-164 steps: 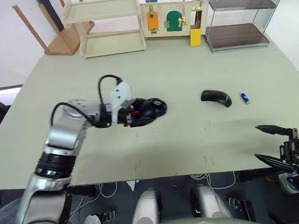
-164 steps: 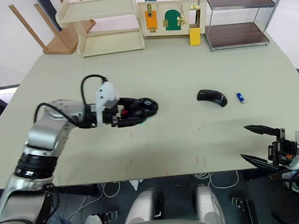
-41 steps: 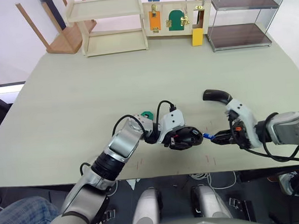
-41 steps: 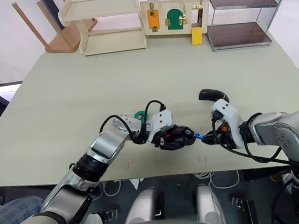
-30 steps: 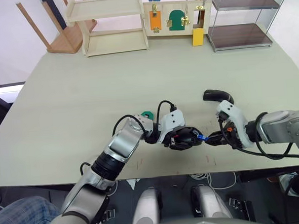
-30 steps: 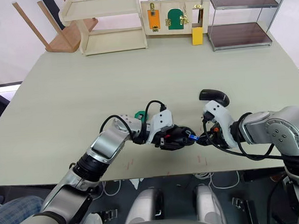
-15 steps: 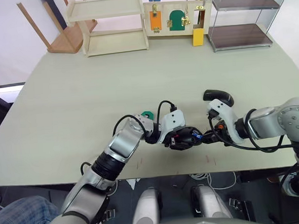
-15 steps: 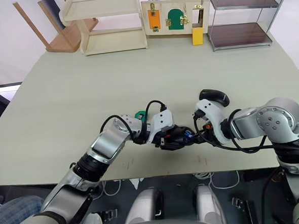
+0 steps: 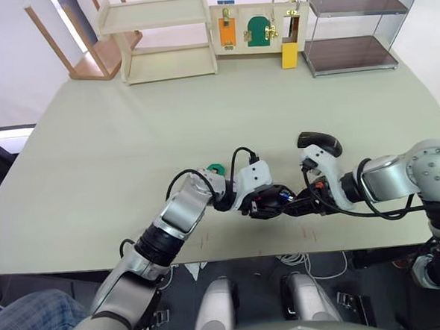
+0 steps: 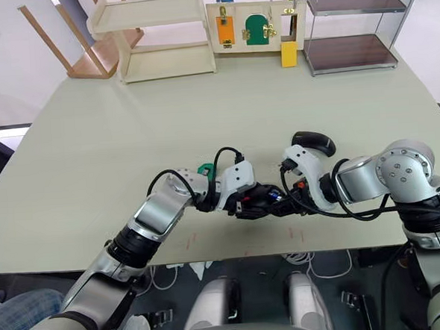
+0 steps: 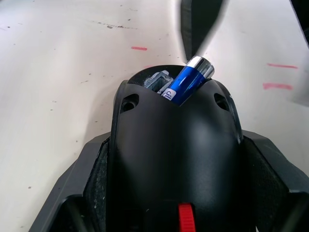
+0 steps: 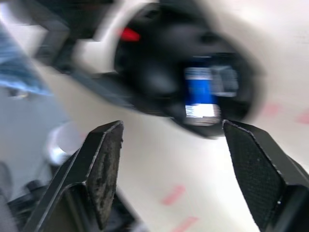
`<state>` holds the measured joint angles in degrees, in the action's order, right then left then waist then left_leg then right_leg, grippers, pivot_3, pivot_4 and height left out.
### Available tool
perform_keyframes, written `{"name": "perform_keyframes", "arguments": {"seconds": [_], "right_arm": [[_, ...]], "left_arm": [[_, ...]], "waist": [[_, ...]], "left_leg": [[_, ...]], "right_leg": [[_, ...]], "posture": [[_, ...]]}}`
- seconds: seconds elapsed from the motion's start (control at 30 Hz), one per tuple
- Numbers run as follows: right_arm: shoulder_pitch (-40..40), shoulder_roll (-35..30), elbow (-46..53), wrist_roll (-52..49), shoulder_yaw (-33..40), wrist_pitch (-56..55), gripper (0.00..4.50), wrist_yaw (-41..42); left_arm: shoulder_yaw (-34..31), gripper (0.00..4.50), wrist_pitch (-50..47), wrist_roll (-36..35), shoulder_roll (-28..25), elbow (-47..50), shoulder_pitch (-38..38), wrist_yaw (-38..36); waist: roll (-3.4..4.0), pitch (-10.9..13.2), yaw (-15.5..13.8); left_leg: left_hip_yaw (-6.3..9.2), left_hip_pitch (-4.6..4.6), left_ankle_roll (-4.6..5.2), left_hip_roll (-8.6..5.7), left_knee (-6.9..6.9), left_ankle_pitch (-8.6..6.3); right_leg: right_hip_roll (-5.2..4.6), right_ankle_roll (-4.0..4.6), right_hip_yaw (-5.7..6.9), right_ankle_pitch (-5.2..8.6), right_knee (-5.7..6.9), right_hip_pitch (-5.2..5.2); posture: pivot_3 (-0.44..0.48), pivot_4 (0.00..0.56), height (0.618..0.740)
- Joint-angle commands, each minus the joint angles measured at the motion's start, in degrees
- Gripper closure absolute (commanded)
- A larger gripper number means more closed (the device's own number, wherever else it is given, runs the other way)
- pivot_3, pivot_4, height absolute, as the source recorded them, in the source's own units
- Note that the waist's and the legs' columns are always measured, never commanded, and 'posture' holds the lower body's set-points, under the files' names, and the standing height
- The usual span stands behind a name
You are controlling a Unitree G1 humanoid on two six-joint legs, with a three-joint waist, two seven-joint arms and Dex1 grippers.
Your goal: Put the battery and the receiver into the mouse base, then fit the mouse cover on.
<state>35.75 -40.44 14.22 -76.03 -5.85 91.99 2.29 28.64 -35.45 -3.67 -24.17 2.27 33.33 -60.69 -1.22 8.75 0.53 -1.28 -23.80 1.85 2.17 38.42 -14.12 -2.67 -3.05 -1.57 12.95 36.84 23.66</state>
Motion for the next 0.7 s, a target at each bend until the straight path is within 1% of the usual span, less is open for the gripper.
{"name": "perform_keyframes", "arguments": {"seconds": [0.03, 0.13, 0.23, 0.33, 0.43, 0.47, 0.5, 0.53, 0.57, 0.6, 0.63, 0.7], "right_arm": [[-2.24, -3.63, 6.59, 2.69, 2.63, -3.03, 1.09, 6.05], [-7.24, -6.82, 11.94, 9.34, 3.17, -12.11, 1.09, 12.28], [-14.15, -11.03, 16.17, 16.03, 4.0, -22.27, 1.09, 21.4], [-19.55, -11.53, 17.46, 21.18, 4.6, -31.05, 1.09, 27.01], [-22.88, -11.11, 17.61, 25.29, 4.57, -37.02, 1.82, 30.6], [-24.08, -11.12, 17.58, 27.23, 4.13, -39.53, 2.32, 32.25], [-25.25, -11.12, 17.43, 29.25, 3.54, -42.06, 2.68, 33.79], [-26.24, -10.64, 17.11, 30.86, 3.24, -44.36, 3.24, 34.89], [-27.12, -9.87, 16.68, 32.16, 3.09, -46.5, 3.67, 35.85], [-27.87, -8.99, 16.35, 33.29, 3.02, -48.44, 4.32, 36.57], [-28.39, -8.31, 16.12, 34.17, 3.03, -49.76, 4.42, 37.17], [-29.74, -6.14, 15.02, 37.51, 2.49, -54.83, 4.42, 38.33]], "left_arm": [[1.77, 1.51, -0.7, -0.06, -0.1, -0.52, -1.04, -0.83], [1.7, 1.51, -0.6, 0.01, -0.07, -0.78, -0.8, -0.94], [1.69, 1.51, -0.63, -0.05, -0.25, -0.81, -0.72, -1.02], [1.84, 1.51, -0.65, -0.13, -0.24, -0.77, -0.65, -1.08], [1.96, 1.51, -0.62, -0.09, -0.22, -0.73, -0.58, -1.04], [1.94, 1.51, -0.69, -0.06, -0.21, -0.68, -0.58, -0.97], [1.95, 1.51, -0.73, -0.07, -0.27, -0.59, -0.62, -0.99], [1.98, 1.51, -0.77, -0.04, -0.38, -0.46, -0.69, -1.0], [2.02, 1.51, -0.81, -0.01, -0.48, -0.36, -0.76, -1.01], [2.01, 1.51, -0.86, -0.02, -0.65, -0.17, -0.88, -1.06], [2.01, 1.51, -0.89, -0.04, -0.76, -0.04, -0.96, -1.07], [1.94, 1.51, -0.98, -0.04, -0.91, 0.14, -1.05, -1.03]], "waist": [[0.0, 0.0, 0.02], [0.0, 0.0, -0.22], [0.01, 0.02, -0.47], [0.02, 0.01, -0.2], [0.02, 0.02, -0.05], [0.02, 0.02, -0.04], [0.02, 0.03, -0.06], [0.02, 0.02, -0.09], [0.02, 0.02, -0.07], [0.02, 0.02, -0.06], [0.02, 0.02, -0.07], [0.02, 0.03, -0.12]], "left_leg": [[-0.01, -0.03, 0.0, -0.01, -0.02, -0.01], [0.03, -0.07, 0.02, -0.02, -0.08, -0.03], [0.04, -0.11, 0.02, -0.04, -0.08, -0.03], [0.02, -0.08, 0.02, -0.04, -0.07, -0.03], [0.03, -0.01, 0.02, -0.03, -0.05, -0.03], [0.03, 0.0, 0.01, -0.03, -0.03, -0.03], [0.03, 0.0, 0.01, -0.03, -0.03, -0.03], [0.03, 0.0, 0.01, -0.03, -0.02, -0.03], [0.03, -0.01, 0.01, -0.03, -0.02, -0.03], [0.01, -0.01, 0.01, -0.03, -0.03, -0.03], [0.02, -0.01, 0.01, -0.03, -0.03, -0.03], [0.02, -0.01, 0.01, -0.03, -0.04, -0.03]], "right_leg": [[-0.01, -0.03, 0.0, 0.0, -0.03, 0.0], [-0.01, -0.19, 0.07, -0.02, -0.1, 0.0], [-0.02, -0.22, 0.1, 0.01, -0.13, 0.0], [-0.02, -0.2, 0.08, 0.04, -0.14, 0.0], [-0.01, -0.28, 0.07, 0.22, -0.1, -0.03], [-0.01, -0.28, 0.07, 0.22, -0.08, -0.03], [-0.01, -0.28, 0.07, 0.22, -0.08, -0.03], [-0.01, -0.28, 0.07, 0.22, -0.08, -0.03], [-0.01, -0.28, 0.07, 0.22, -0.08, -0.03], [-0.01, -0.27, 0.06, 0.22, -0.08, -0.03], [-0.01, -0.27, 0.06, 0.21, -0.08, -0.03], [0.0, -0.27, 0.07, 0.21, -0.08, -0.03]], "posture": [[0.0, 0.15, 0.74], [0.0, 0.15, 0.74], [0.0, 0.15, 0.74], [0.0, 0.15, 0.74], [0.0, 0.15, 0.74], [0.0, 0.15, 0.74], [0.0, 0.15, 0.74], [0.0, 0.15, 0.74], [0.0, 0.15, 0.74], [0.0, 0.15, 0.74], [0.0, 0.15, 0.74], [0.0, 0.15, 0.74]]}}
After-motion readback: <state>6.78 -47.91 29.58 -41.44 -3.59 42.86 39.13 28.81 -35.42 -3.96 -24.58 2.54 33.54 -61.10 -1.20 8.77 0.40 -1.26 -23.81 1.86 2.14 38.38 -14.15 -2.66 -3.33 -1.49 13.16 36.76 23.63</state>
